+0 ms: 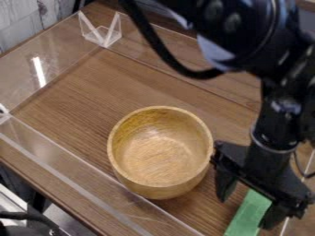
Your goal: Put the green block in the brown bowl
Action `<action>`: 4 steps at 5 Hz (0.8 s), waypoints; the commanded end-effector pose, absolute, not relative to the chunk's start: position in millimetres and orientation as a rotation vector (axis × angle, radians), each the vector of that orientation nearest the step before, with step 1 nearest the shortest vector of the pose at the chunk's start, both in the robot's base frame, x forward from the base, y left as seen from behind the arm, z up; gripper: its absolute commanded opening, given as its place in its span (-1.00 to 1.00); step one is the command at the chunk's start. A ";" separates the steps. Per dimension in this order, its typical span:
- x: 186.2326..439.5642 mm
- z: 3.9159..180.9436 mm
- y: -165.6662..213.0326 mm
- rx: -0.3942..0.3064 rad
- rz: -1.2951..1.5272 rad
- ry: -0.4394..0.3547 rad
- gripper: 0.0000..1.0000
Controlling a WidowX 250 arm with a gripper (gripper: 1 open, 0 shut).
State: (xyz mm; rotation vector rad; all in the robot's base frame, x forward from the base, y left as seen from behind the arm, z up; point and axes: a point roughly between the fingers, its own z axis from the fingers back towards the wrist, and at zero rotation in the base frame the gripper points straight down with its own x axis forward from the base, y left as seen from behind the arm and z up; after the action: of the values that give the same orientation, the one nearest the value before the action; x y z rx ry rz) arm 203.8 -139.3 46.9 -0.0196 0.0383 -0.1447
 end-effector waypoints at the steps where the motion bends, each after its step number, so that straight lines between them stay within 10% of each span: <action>1: 209.1 50.0 -144.7 -0.039 -0.164 -0.005 1.00; 4: 212.1 48.1 -143.0 -0.055 -0.173 -0.012 1.00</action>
State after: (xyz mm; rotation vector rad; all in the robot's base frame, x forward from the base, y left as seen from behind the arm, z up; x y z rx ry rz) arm 207.4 -141.6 41.4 -0.0401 0.0150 -0.1779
